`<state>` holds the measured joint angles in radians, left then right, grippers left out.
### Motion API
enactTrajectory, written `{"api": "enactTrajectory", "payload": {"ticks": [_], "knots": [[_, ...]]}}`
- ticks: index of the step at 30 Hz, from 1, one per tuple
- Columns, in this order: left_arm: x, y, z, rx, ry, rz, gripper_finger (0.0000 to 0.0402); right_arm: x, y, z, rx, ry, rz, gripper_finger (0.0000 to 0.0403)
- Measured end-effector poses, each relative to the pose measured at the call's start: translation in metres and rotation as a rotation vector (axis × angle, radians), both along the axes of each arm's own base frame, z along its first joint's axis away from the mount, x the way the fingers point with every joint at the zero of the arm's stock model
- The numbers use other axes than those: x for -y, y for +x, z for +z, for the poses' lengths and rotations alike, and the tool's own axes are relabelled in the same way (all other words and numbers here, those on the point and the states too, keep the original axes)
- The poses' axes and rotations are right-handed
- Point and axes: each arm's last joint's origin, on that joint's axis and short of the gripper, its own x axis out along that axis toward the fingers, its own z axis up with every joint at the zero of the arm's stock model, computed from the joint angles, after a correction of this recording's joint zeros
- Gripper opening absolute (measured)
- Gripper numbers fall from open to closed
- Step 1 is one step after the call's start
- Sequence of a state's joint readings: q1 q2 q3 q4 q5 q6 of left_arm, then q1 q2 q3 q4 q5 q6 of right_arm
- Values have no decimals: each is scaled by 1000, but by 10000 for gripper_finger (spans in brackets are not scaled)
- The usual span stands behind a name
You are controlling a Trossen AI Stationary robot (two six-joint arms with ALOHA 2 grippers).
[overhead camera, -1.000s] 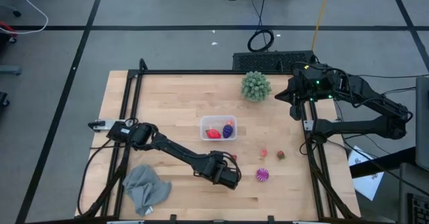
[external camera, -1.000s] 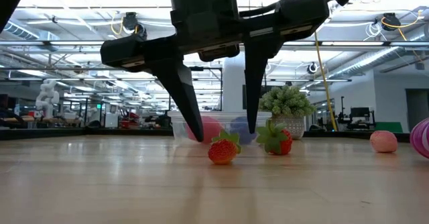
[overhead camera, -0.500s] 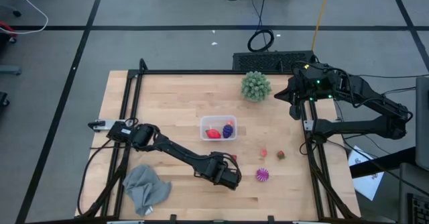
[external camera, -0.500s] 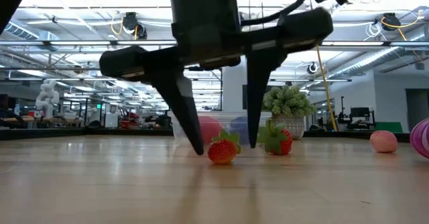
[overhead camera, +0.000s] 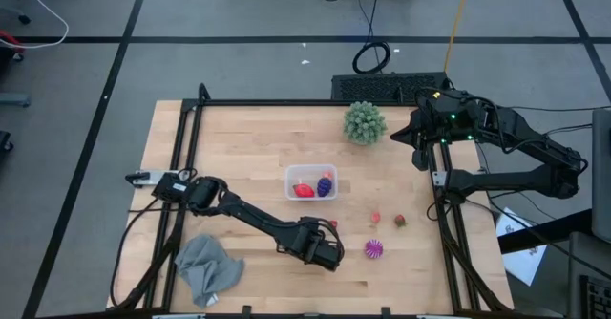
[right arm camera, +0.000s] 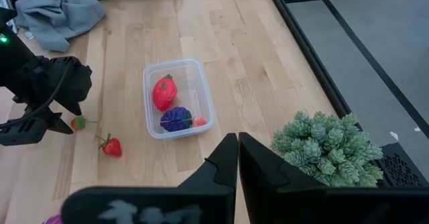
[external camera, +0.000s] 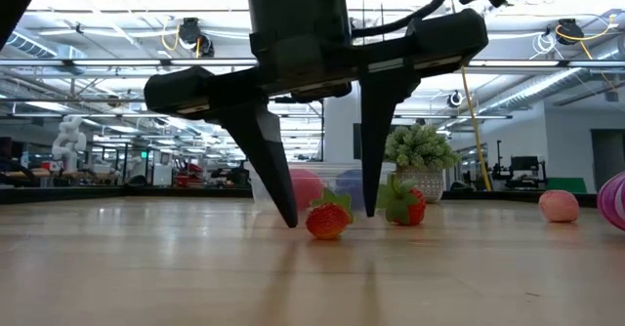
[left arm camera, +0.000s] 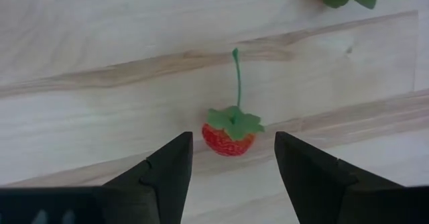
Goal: Pick and placing Produce into tupperware
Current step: Put the left red strawberry into the transparent bin
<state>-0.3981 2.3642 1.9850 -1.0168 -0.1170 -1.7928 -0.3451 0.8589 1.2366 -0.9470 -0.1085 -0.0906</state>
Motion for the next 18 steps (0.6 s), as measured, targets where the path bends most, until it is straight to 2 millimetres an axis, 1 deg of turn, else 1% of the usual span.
{"api": "enactTrajectory", "payload": {"ticks": [7, 10, 12, 18], "knots": [[0, 1, 0, 7, 3, 4, 216, 0, 0, 0, 0, 0, 0, 4], [0, 1, 0, 10, 8, 6, 206, 0, 0, 0, 0, 0, 0, 4], [0, 1, 0, 17, 8, 5, 189, 0, 0, 0, 0, 0, 0, 4], [0, 2, 0, 27, 8, -10, 118, 0, 0, 0, 0, 0, 0, 4]]}}
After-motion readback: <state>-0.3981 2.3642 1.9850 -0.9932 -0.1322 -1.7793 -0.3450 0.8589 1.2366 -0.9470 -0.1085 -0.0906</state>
